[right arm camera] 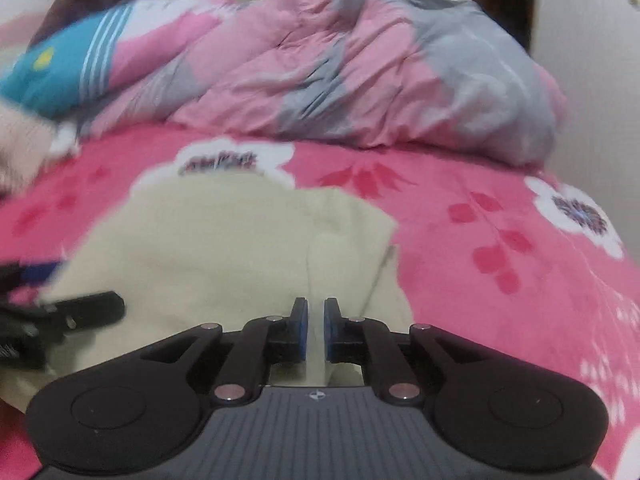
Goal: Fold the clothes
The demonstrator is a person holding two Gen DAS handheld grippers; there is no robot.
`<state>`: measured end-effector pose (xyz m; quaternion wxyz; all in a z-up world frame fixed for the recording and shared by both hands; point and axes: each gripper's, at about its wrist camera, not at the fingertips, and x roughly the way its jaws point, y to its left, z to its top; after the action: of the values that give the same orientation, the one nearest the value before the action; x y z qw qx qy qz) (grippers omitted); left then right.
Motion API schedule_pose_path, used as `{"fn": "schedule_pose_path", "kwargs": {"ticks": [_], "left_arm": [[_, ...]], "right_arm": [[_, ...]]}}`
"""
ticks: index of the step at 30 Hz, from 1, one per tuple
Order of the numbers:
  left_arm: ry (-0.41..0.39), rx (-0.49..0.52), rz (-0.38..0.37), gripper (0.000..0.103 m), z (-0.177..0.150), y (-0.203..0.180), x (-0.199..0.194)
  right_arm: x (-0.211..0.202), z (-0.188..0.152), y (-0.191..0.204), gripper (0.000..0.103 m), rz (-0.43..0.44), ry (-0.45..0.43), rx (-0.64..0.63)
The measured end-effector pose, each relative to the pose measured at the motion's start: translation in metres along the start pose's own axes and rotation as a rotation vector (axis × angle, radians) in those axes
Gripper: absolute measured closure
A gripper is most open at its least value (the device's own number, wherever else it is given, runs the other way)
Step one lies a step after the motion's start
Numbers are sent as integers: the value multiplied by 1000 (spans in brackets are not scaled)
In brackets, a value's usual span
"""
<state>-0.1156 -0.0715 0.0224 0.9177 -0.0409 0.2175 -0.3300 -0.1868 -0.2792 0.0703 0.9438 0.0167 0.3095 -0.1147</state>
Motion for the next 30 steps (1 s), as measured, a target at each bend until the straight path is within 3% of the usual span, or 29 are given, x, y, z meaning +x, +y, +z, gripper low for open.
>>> {"fn": "schedule_pose_path", "kwargs": {"ticks": [3,7,9,11,15,16,19,22,26,30], "left_arm": [[-36,75,-58,0,0,-10,-27],[7,237,-70,0,-14,-31,-37],[67,279,-21,0,-23,-35,-26],[61,240,-28,0,-25,-29,-26],[89,187,-29,0,-24,-20,-27],[93,177,-30,0,-25,-20,-27],[111,155,-35,0,-26,-20,-25],[148,141,-28,0,-19,-19,-26],[185,135,9,0,-7,-18,-34],[191,103,24,0,-4,-19,-45]], "right_arm": [[-44,-12,2,95,2,-137,16],[-25,-64,8,94,10,-85,14],[-22,-80,7,94,15,-143,33],[-31,-70,4,93,14,-147,73],[-53,-76,1,86,11,-263,74],[-49,-84,-2,82,12,-264,71],[-32,-107,-13,82,24,-221,86],[-53,-95,-39,76,65,-216,263],[-82,-116,-83,71,41,-233,524],[-103,-137,-95,64,17,-211,565]]}}
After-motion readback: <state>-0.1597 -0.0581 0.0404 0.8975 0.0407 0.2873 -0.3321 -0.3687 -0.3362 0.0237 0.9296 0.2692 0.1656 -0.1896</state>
